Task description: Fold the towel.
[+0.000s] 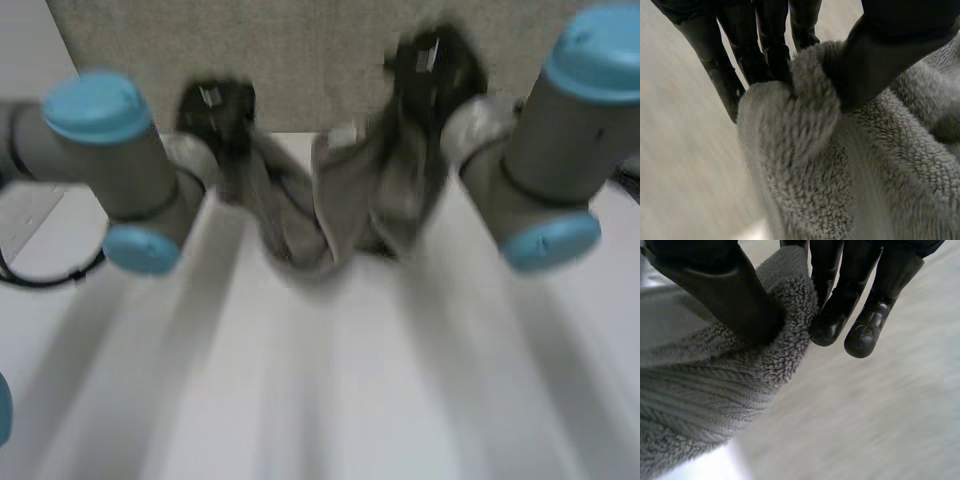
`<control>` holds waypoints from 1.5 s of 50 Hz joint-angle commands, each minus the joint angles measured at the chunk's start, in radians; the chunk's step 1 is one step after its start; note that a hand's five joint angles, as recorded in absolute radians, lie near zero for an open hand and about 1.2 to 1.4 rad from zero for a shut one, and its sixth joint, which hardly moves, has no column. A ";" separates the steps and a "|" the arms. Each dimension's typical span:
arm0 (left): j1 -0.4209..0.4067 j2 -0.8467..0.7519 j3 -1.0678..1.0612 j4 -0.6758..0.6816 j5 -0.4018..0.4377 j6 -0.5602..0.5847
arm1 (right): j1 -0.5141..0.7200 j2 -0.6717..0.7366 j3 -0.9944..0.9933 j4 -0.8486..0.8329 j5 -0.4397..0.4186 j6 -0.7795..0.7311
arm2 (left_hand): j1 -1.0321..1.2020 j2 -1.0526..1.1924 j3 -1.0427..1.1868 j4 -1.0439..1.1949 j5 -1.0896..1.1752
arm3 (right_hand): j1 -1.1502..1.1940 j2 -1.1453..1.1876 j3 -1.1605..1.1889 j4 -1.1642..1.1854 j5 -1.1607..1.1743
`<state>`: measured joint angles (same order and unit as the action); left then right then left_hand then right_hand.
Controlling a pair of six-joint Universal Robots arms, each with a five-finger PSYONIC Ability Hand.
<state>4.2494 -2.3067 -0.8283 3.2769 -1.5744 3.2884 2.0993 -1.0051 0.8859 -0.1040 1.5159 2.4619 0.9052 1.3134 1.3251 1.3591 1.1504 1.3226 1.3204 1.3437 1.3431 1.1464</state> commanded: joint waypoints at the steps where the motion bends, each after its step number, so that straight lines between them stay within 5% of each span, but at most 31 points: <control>1: 0.041 0.108 0.130 0.188 -0.024 -0.032 | -0.074 -0.049 -0.108 -0.419 -0.077 0.376 | 0.491 0.083 0.071 0.037 0.071 | 0.074 0.076 0.053 0.053 0.075; 3: 0.064 0.165 0.031 0.231 -0.019 -0.070 | -0.097 -0.086 -0.038 -0.450 -0.140 0.494 | 0.491 0.083 0.071 0.037 0.071 | 0.074 0.076 0.053 0.053 0.075; 5: 0.081 0.190 -0.036 0.242 -0.010 -0.079 | -0.117 -0.101 0.085 -0.453 -0.302 0.587 | 0.491 0.083 0.071 0.037 0.071 | 0.074 0.076 0.053 0.053 0.075; 6: 0.081 0.190 -0.037 0.242 -0.010 -0.079 | -0.117 -0.101 0.085 -0.453 -0.302 0.588 | 0.491 0.083 0.071 0.037 0.071 | 0.074 0.076 0.053 0.053 0.075; 7: 0.105 0.217 -0.136 0.253 -0.006 -0.085 | -0.122 -0.099 0.143 -0.433 -0.415 0.585 | 0.491 0.083 0.071 0.037 0.071 | 0.074 0.076 0.053 0.053 0.075; 8: 0.106 0.217 -0.137 0.253 -0.006 -0.085 | -0.122 -0.099 0.143 -0.433 -0.416 0.585 | 0.491 0.083 0.071 0.037 0.071 | 0.074 0.076 0.053 0.053 0.075; 10: 0.132 0.237 -0.244 0.254 0.011 -0.084 | -0.163 -0.077 0.247 -0.309 -0.563 0.492 | 0.491 0.083 0.071 0.037 0.071 | 0.074 0.076 0.053 0.053 0.075; 21: 0.256 0.240 -0.811 0.242 0.327 -0.049 | -0.272 0.029 0.412 -0.002 -0.556 0.071 | 0.491 0.083 0.071 0.037 0.071 | 0.074 0.076 0.053 0.053 0.075; 26: 0.280 0.248 -0.908 0.236 0.349 -0.030 | -0.295 0.020 0.518 0.096 -0.557 -0.122 | 0.491 0.083 0.071 0.037 0.071 | 0.074 0.076 0.053 0.053 0.075; 49: 0.357 0.509 -1.161 0.076 0.410 -0.018 | -0.467 -0.141 0.650 0.116 -0.621 -0.256 | 0.491 0.083 0.071 0.037 0.071 | 0.074 0.076 0.053 0.053 0.075; 51: 0.357 0.558 -1.210 0.070 0.442 -0.018 | -0.486 -0.142 0.647 0.132 -0.640 -0.300 | 0.491 0.083 0.071 0.037 0.071 | -0.119 -0.117 -0.140 -0.140 -0.117; 53: 0.357 0.584 -1.232 0.064 0.456 -0.018 | -0.518 -0.144 0.639 0.170 -0.672 -0.365 | 0.491 0.083 0.071 0.037 0.071 | -0.704 -0.701 -0.725 -0.724 -0.702; 54: 0.357 0.584 -1.232 0.064 0.456 -0.018 | -0.518 -0.144 0.639 0.170 -0.672 -0.365 | 0.491 0.083 0.071 0.037 0.071 | -0.706 -0.704 -0.727 -0.727 -0.705; 55: 0.357 0.607 -1.252 0.055 0.470 -0.018 | -0.522 -0.145 0.636 0.188 -0.683 -0.377 | 0.474 0.066 0.054 0.020 0.054 | -0.953 -0.951 -0.974 -0.974 -0.952; 57: 0.357 0.630 -1.267 0.044 0.484 -0.018 | -0.522 -0.148 0.634 0.202 -0.689 -0.373 | 0.336 -0.072 -0.084 -0.118 -0.084 | -1.148 -1.146 -1.169 -1.169 -1.146; 59: 0.357 0.670 -1.282 0.032 0.502 -0.018 | -0.521 -0.150 0.633 0.213 -0.691 -0.360 | -0.263 -0.671 -0.683 -0.717 -0.682 | -1.148 -1.146 -1.169 -1.169 -1.146; 61: 0.357 0.684 -1.281 0.032 0.505 -0.018 | -0.516 -0.168 0.633 0.222 -0.694 -0.295 | -0.452 -0.860 -0.872 -0.906 -0.872 | -1.148 -1.146 -1.169 -1.169 -1.146; 69: 0.403 0.716 -1.241 0.041 0.505 -0.018 | -0.518 -0.259 0.634 0.225 -0.651 0.107 | -0.595 -1.003 -1.015 -1.049 -1.014 | -1.148 -1.146 -1.169 -1.169 -1.146; 75: 0.461 0.714 -1.191 0.035 0.508 -0.021 | -0.510 -0.337 0.686 0.227 -0.622 0.266 | -0.595 -1.003 -1.015 -1.049 -1.015 | -1.132 -1.130 -1.153 -1.152 -1.130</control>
<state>4.6584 -1.5884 -2.0685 3.3139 -1.0678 3.2692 1.5830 -1.2703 1.5284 0.1227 0.8629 2.5517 0.3629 0.3689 0.3756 0.3736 0.1506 0.2383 0.2468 0.2457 0.2599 0.0589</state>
